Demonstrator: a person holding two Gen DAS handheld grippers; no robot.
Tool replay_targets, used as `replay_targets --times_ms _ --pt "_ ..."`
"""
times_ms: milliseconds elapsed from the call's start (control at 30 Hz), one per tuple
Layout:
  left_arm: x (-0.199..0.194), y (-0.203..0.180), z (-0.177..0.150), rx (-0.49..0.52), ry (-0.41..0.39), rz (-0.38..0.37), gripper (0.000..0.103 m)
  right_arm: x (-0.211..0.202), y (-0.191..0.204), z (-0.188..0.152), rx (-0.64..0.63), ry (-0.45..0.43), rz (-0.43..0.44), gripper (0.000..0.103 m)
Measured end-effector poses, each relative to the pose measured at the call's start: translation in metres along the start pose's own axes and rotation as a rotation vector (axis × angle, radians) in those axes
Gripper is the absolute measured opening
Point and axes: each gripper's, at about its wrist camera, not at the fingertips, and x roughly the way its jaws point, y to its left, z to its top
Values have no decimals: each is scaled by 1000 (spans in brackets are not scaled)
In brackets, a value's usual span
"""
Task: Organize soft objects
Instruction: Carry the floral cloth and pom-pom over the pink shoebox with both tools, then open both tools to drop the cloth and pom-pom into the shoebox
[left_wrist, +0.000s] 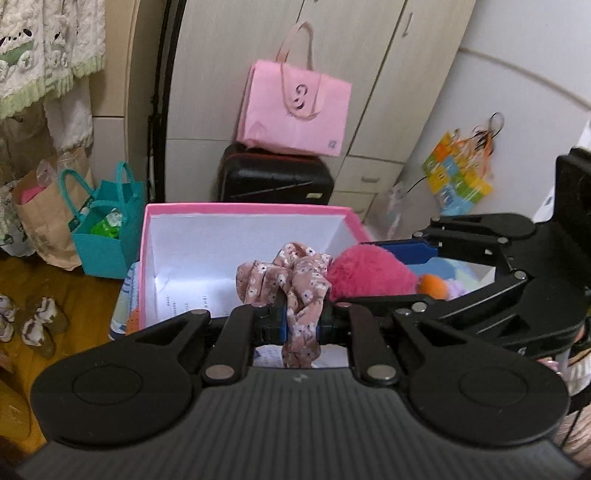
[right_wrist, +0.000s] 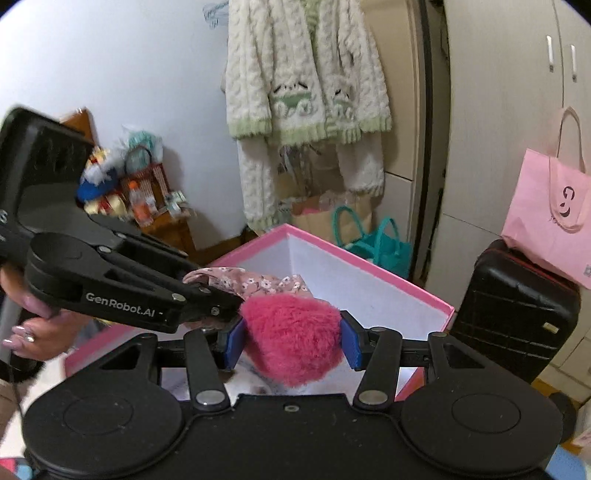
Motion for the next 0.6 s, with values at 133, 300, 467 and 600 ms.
replay_targets --times_ms 133,300,467,600 --pt "14 -2 -1 68 1 117 12 21 -4 0 -36 36 -18 57" --pt "26 2 1 81 25 128 12 37 -11 -3 -56 66 -26 58" --pt "29 -6 2 126 -11 222 27 46 -11 -4 -68 68 -75 66" --pt "19 -11 1 134 -43 228 39 42 -17 -5 -16 46 -96 66"
